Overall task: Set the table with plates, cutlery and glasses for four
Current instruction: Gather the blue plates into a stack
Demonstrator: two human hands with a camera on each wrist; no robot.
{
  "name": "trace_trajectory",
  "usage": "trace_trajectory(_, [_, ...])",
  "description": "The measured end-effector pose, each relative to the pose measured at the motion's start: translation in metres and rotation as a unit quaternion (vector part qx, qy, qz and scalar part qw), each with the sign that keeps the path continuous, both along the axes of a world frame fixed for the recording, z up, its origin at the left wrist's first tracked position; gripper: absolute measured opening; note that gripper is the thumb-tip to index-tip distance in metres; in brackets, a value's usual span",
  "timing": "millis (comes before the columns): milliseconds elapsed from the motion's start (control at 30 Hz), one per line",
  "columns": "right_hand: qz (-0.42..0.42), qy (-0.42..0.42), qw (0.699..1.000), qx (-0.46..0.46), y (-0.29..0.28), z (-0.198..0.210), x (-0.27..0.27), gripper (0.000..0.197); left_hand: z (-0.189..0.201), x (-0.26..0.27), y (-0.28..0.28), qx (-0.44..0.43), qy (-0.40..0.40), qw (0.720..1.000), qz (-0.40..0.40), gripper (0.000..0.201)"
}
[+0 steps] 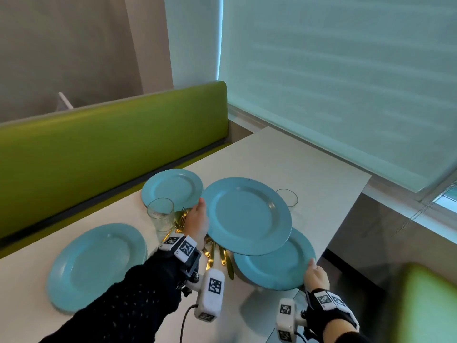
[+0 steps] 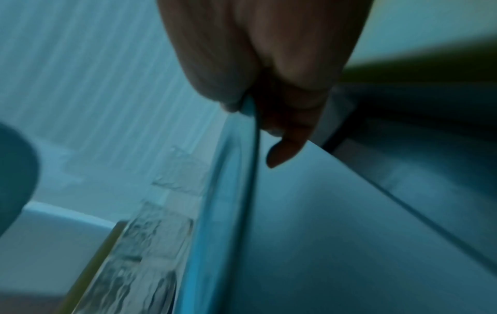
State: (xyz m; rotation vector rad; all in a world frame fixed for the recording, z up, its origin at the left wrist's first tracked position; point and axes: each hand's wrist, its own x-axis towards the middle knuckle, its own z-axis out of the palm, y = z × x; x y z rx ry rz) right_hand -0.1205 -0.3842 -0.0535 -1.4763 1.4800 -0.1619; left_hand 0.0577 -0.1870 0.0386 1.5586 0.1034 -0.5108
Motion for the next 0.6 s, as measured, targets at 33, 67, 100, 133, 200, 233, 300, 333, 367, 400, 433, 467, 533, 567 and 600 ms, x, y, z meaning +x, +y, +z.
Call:
trace_trajectory(33, [-0.008, -0.004, 1.0, -0.015, 0.002, 0.01, -0.004, 0.053, 0.002, -0.002, 0.0, -0.009, 0.005, 1.0, -0.001, 0.049])
trace_trajectory(67, [-0.016, -0.011, 0.999, -0.03, 0.004, 0.019, -0.009, 0.053, 0.002, -0.004, 0.001, -0.015, 0.007, 1.0, -0.006, 0.05])
trace_trajectory(100, [-0.024, -0.014, 0.999, -0.044, 0.005, 0.025, -0.015, 0.053, 0.002, -0.006, 0.001, -0.02, 0.009, 1.0, -0.014, 0.05])
trace_trajectory(133, [-0.035, -0.02, 0.998, -0.056, 0.005, 0.031, -0.02, 0.053, 0.0, -0.007, 0.003, -0.029, 0.01, 0.999, -0.018, 0.049])
trace_trajectory(200, [-0.053, -0.04, 0.995, -0.08, 0.008, 0.046, -0.027, 0.054, -0.002, -0.008, 0.005, -0.039, 0.011, 0.999, -0.023, 0.049])
trace_trajectory(233, [-0.058, -0.049, 0.993, -0.09, 0.011, 0.055, -0.029, 0.054, -0.006, -0.009, 0.006, -0.039, 0.008, 0.999, -0.027, 0.049])
trace_trajectory(300, [-0.067, -0.07, 0.991, -0.098, 0.018, 0.071, -0.029, 0.054, -0.013, -0.01, 0.01, -0.043, 0.002, 0.998, -0.034, 0.047])
trace_trajectory(333, [-0.067, -0.083, 0.99, -0.096, 0.022, 0.079, -0.028, 0.054, -0.018, -0.011, 0.012, -0.047, -0.001, 0.998, -0.038, 0.046])
trace_trajectory(367, [-0.066, -0.098, 0.988, -0.095, 0.028, 0.087, -0.026, 0.053, -0.018, -0.014, 0.014, -0.046, -0.007, 0.998, -0.045, 0.046])
trace_trajectory(400, [-0.064, -0.115, 0.987, -0.093, 0.034, 0.093, -0.024, 0.052, -0.017, -0.017, 0.017, -0.044, -0.016, 0.998, -0.052, 0.046])
trace_trajectory(433, [-0.064, -0.128, 0.986, -0.088, 0.042, 0.1, -0.021, 0.051, -0.011, -0.021, 0.02, -0.035, -0.027, 0.998, -0.055, 0.047])
trace_trajectory(467, [-0.065, -0.139, 0.984, -0.085, 0.05, 0.104, -0.019, 0.051, -0.008, -0.023, 0.023, -0.027, -0.037, 0.997, -0.054, 0.046])
trace_trajectory(533, [-0.069, -0.151, 0.983, -0.082, 0.067, 0.108, -0.014, 0.051, -0.002, -0.028, 0.033, -0.013, -0.058, 0.997, -0.052, 0.042])
trace_trajectory(567, [-0.074, -0.158, 0.982, -0.074, 0.077, 0.111, -0.012, 0.051, 0.001, -0.03, 0.038, -0.007, -0.066, 0.996, -0.054, 0.041])
trace_trajectory(600, [-0.083, -0.165, 0.981, -0.068, 0.084, 0.111, -0.01, 0.051, 0.003, -0.03, 0.044, -0.002, -0.078, 0.995, -0.055, 0.04])
